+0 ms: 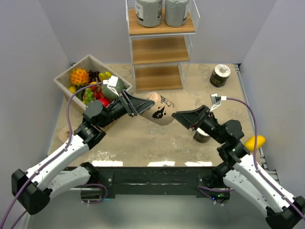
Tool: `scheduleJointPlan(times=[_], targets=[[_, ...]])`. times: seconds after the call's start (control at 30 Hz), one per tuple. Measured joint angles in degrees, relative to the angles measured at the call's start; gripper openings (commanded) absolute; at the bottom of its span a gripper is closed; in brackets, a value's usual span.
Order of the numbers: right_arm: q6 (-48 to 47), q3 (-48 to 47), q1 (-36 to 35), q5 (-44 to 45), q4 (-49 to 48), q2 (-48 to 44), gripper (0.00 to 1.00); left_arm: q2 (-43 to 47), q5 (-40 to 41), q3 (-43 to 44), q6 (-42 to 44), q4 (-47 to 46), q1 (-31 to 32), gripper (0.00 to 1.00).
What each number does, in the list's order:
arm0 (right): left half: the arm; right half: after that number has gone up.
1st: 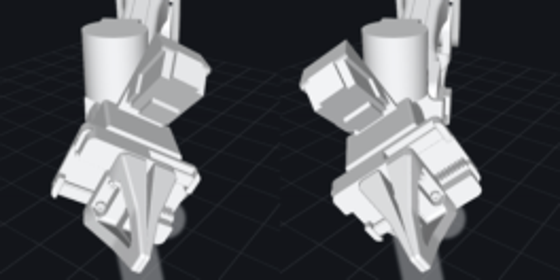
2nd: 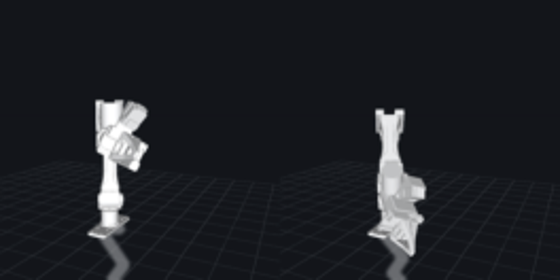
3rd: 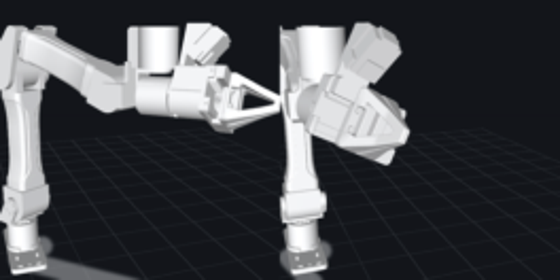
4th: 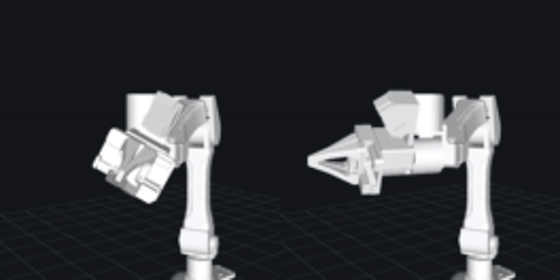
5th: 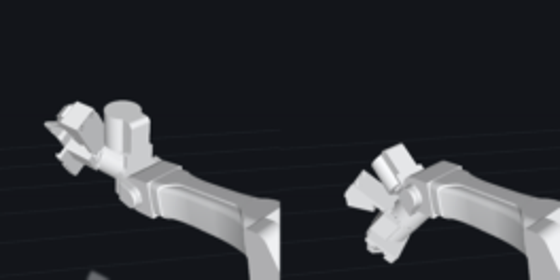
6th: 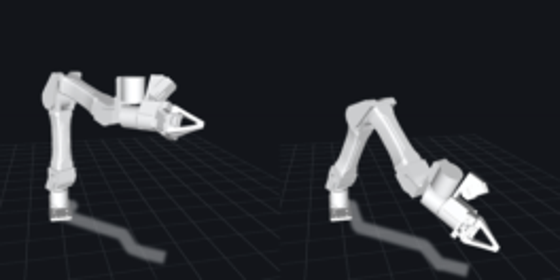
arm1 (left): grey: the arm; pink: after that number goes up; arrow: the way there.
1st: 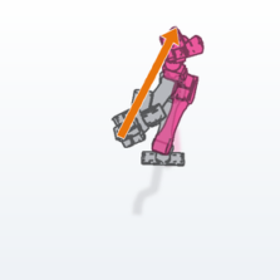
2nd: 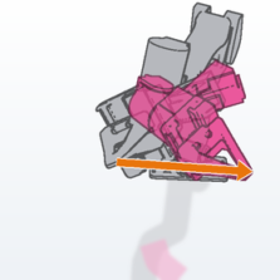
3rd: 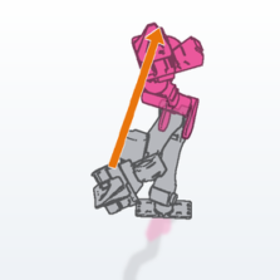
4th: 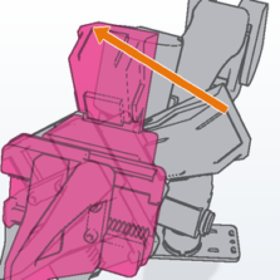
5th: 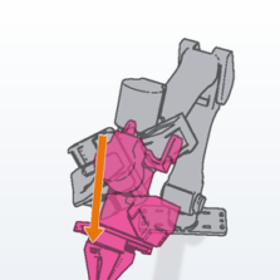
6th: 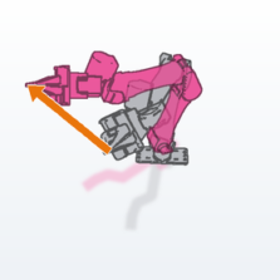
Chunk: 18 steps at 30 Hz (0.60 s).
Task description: Place and organize the paper towels onto the shelf
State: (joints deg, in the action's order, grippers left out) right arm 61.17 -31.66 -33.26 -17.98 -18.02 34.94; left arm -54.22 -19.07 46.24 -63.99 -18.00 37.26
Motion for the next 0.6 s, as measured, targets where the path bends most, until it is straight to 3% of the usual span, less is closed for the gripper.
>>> scheduleJointPlan(times=[0.37, 0.6], targets=[[0.50, -0.02, 0.00, 2.67, 3.10, 0.09, 0.91, 0.02, 2.56, -0.68, 2.25, 1.55, -0.07, 0.47], [-0.55, 0.24, 0.39, 3.76, 0.92, 3.61, 0.88, -0.92, 4.35, -11.72, 2.10, -3.32, -0.11, 0.54]])
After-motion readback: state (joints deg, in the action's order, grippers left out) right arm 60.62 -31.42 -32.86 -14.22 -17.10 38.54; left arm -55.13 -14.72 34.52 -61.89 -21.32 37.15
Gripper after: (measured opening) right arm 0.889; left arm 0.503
